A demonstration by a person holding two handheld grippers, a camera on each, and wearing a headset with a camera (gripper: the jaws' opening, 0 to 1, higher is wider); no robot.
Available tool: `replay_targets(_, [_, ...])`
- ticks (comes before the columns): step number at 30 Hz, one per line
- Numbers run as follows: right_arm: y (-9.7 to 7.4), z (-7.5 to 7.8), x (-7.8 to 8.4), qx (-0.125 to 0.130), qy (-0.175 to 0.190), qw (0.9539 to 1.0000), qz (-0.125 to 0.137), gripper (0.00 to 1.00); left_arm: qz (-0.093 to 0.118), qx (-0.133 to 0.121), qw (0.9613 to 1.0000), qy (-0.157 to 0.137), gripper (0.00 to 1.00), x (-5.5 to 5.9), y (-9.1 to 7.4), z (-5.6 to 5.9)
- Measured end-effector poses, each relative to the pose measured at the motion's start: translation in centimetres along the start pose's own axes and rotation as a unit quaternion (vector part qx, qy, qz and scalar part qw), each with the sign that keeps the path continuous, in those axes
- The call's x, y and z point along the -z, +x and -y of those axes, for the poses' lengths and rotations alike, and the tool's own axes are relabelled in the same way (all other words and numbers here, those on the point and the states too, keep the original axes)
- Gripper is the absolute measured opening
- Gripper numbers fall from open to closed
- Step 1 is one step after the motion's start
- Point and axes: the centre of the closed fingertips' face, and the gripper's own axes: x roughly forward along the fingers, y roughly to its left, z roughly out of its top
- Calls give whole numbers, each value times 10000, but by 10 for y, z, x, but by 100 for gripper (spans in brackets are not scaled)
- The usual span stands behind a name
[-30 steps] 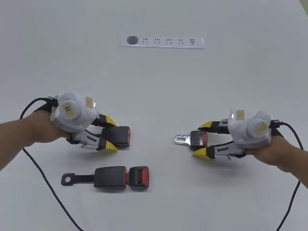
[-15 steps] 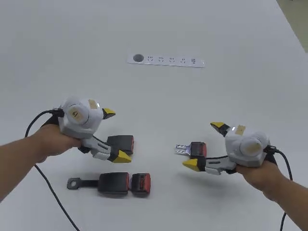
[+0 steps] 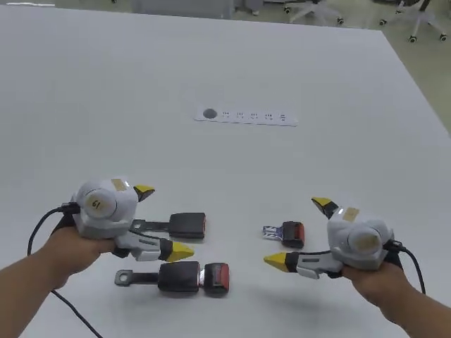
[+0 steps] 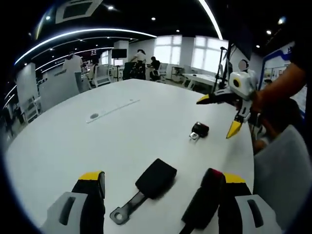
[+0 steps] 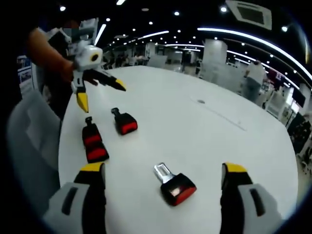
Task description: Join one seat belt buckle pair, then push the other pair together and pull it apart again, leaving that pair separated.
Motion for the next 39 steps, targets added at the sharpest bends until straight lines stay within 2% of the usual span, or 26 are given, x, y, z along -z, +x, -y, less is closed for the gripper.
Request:
replay_targets(1, [-1, -2, 0, -1, -38, 10000, 2, 100, 83, -114, 9999, -50, 100, 1, -6, -3])
replay_targets(4, [-6, -11, 0, 22, 23, 10000, 26, 100, 188, -233, 9993, -226, 100, 5, -20, -1])
replay_targets(10, [-16, -20, 6, 114, 114, 9999, 57, 100, 87, -477, 9983, -310, 100, 26, -45, -1])
replay_targets(12, [-20, -22, 9, 129, 137, 9998, 58, 100, 142, -557, 9973, -447, 100, 31, -55, -2])
replay_targets(15, [-22, -24, 20, 138, 45, 9998, -103, 100, 217, -705, 9959, -532, 100, 35, -67, -5])
replay_targets(17, [-26, -25, 23, 126, 72, 9999, -86, 100, 235, -736, 9953, -586, 100, 38, -73, -3])
replay_targets(23, [-35, -25, 25, 170, 81, 9998, -78, 99, 290, -875, 9931, -720, 100, 46, -86, -5])
replay_targets(26, [-39, -25, 27, 197, 70, 9998, -69, 99, 287, -885, 9929, -736, 100, 49, -90, -2])
replay_targets(29, [-43, -27, 29, 195, 29, 9998, -85, 99, 305, -908, 9927, -727, 100, 50, -93, -1])
replay_targets(31, [-45, -28, 30, 198, 10, 9998, -89, 99, 390, -919, 9922, -752, 100, 49, -94, -1])
replay_targets(34, [-48, -30, 30, 199, 55, 9998, -79, 99, 321, -912, 9928, -709, 100, 50, -95, 5])
replay_targets(39, [-50, -34, 32, 181, 33, 9998, -94, 98, 346, -875, 9931, -693, 100, 50, -96, 8])
